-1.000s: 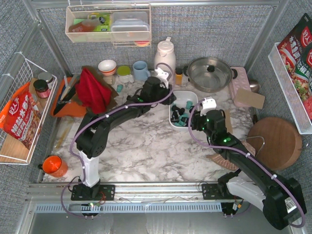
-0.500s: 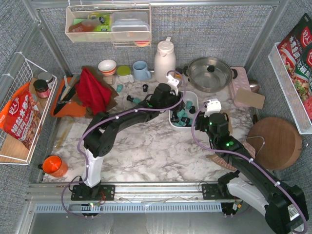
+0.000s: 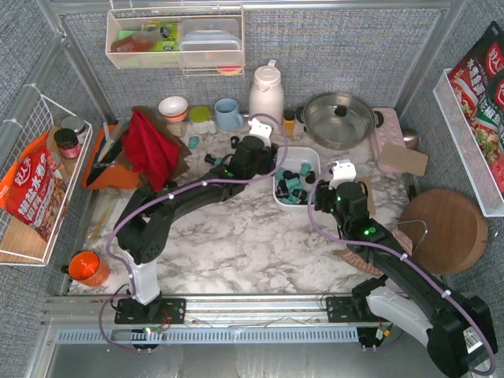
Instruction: Mix the coffee capsules in the storage basket
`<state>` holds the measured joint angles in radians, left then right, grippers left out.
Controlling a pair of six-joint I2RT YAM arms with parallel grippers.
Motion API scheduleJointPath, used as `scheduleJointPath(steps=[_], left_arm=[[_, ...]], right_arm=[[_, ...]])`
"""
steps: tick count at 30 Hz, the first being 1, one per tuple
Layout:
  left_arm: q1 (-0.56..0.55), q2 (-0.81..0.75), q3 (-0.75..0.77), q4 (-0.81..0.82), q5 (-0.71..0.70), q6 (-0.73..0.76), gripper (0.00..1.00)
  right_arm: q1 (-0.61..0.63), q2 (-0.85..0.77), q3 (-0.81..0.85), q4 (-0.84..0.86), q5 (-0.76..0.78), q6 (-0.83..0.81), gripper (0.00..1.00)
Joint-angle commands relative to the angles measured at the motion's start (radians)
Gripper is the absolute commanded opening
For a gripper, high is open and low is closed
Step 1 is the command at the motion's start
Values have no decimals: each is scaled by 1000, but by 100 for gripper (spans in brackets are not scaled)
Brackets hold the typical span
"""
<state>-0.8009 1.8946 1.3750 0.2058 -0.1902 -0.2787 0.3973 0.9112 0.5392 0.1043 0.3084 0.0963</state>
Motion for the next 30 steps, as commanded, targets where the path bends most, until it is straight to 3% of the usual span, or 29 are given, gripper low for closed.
scheduleJointPath(steps=[1, 4, 14, 30], left_arm=[[33, -24, -28, -83, -192, 40, 69], [86, -23, -39, -145, -186, 5, 73], [251, 59, -39, -220, 19, -31, 81], [328, 200, 32, -224, 147, 34, 81]], right_arm=[[-1, 13, 11, 18, -11, 10, 60], [-1, 16, 11, 18, -14, 10, 60], [0, 32, 14, 20, -21, 7, 60], [0, 45, 18, 19, -29, 1, 61]])
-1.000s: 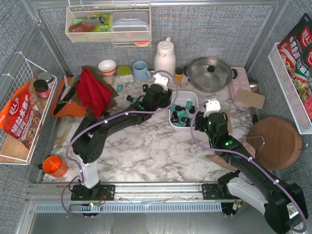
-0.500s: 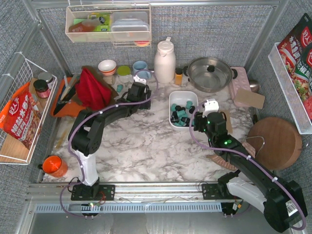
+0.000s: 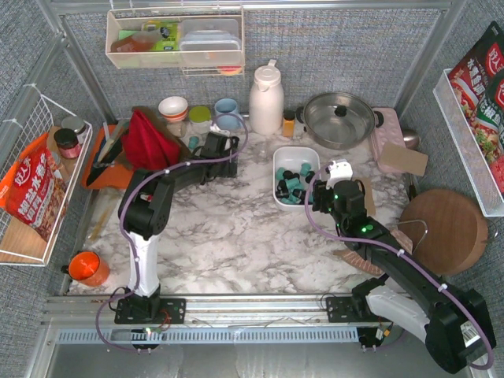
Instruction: Mix the coffee capsules in the storage basket
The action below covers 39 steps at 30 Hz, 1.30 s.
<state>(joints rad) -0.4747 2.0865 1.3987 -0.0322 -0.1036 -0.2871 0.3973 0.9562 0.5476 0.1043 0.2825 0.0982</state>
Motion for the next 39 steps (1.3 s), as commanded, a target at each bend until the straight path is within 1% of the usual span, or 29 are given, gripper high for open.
scheduleJointPath(steps=[1, 12, 15, 20, 24, 26, 28, 29, 30, 37, 39], left_arm=[[2, 11, 9, 20, 63, 48, 81], [14, 54, 40, 34, 47, 120, 80], [16, 53, 35, 53, 68, 139, 79], [16, 53, 23, 77, 120, 126, 75], [16, 46, 0, 106, 150, 107, 68], [16, 42, -5, 108, 162, 101, 57], [16, 36, -9, 103, 167, 91, 43], [16, 30, -12, 102, 166, 86, 38], [16, 22, -18, 103, 166, 79, 35], [1, -91, -64, 127, 192, 21, 34], [-18, -154, -74, 147, 212, 18, 34]], right_arm=[[0, 1, 11, 21, -4, -1, 61], [-1, 9, 11, 21, -6, -3, 61], [-1, 10, 11, 21, -7, -3, 61], [0, 13, 12, 21, -9, -3, 61], [-1, 13, 12, 21, -9, -3, 61], [0, 13, 12, 21, -10, -3, 61], [0, 13, 12, 21, -11, -3, 61], [-1, 13, 11, 20, -12, -3, 61], [0, 14, 13, 21, -11, -3, 61], [0, 13, 13, 19, -15, 0, 61], [-1, 12, 15, 20, -16, 0, 61]])
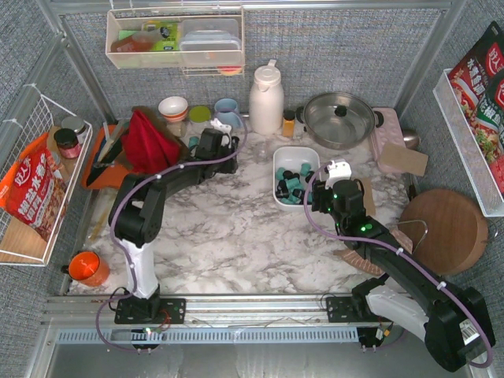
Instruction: Mix the coffee capsules in the storage basket
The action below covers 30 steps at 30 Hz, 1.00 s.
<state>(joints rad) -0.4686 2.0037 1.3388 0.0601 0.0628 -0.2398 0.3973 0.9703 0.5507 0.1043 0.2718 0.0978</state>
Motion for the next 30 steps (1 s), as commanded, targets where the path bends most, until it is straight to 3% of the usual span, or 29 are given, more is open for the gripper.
scheduleJointPath(steps=[1, 8, 11, 18, 26, 27, 28, 30], left_arm=[[-33, -89, -15, 67, 70, -29, 34], [-129, -105, 58, 149, 158, -83, 36], [-176, -55, 123, 181, 171, -106, 41], [-236, 140, 308, 148, 130, -121, 50], [-239, 189, 319, 165, 87, -135, 62], [-239, 180, 309, 172, 84, -132, 73], [-239, 170, 296, 179, 83, -129, 93], [-239, 145, 269, 197, 77, -120, 99]], right_arm=[[-1, -2, 12, 19, -5, 1, 61], [0, -7, 13, 17, -5, 2, 61], [0, -15, 9, 17, -1, 2, 61], [-1, -29, 8, 13, 3, -1, 61], [-3, -39, 6, 11, 4, -1, 61], [-2, -39, 6, 10, 4, -1, 61], [-3, -39, 6, 10, 4, -1, 61], [-2, -39, 7, 10, 4, -2, 62]])
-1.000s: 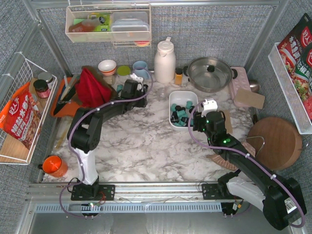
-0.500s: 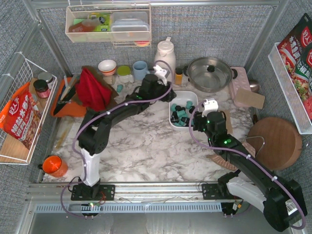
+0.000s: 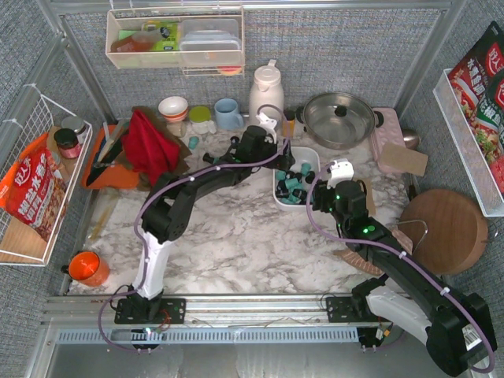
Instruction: Mix the coffee capsules in the storage basket
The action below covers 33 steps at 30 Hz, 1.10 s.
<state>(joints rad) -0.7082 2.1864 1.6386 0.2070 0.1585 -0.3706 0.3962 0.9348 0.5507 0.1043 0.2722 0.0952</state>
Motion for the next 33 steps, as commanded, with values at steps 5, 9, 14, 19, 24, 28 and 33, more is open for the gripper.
scheduleJointPath(steps=[5, 9, 14, 19, 24, 28, 33], left_arm=[[1, -150, -138, 87, -133, 61, 99], [4, -269, -249, 98, -298, 109, 100], [42, -354, -321, -27, -594, 69, 100], [150, -445, -456, -89, -718, -119, 100], [209, -464, -533, -189, -893, -247, 100], [272, -318, -374, -618, -1074, -564, 99], [307, -233, -279, -838, -1115, -746, 97]], right_arm=[[-2, -2, 6, 10, 4, 0, 62], [-1, 5, 7, 14, 0, 1, 62], [-2, 7, 8, 12, -3, 3, 62], [-1, 5, 8, 13, -5, 5, 62], [-2, 0, 7, 15, -5, 6, 62], [-2, 0, 8, 14, -8, 7, 62], [-1, -4, 6, 14, -7, 6, 62]])
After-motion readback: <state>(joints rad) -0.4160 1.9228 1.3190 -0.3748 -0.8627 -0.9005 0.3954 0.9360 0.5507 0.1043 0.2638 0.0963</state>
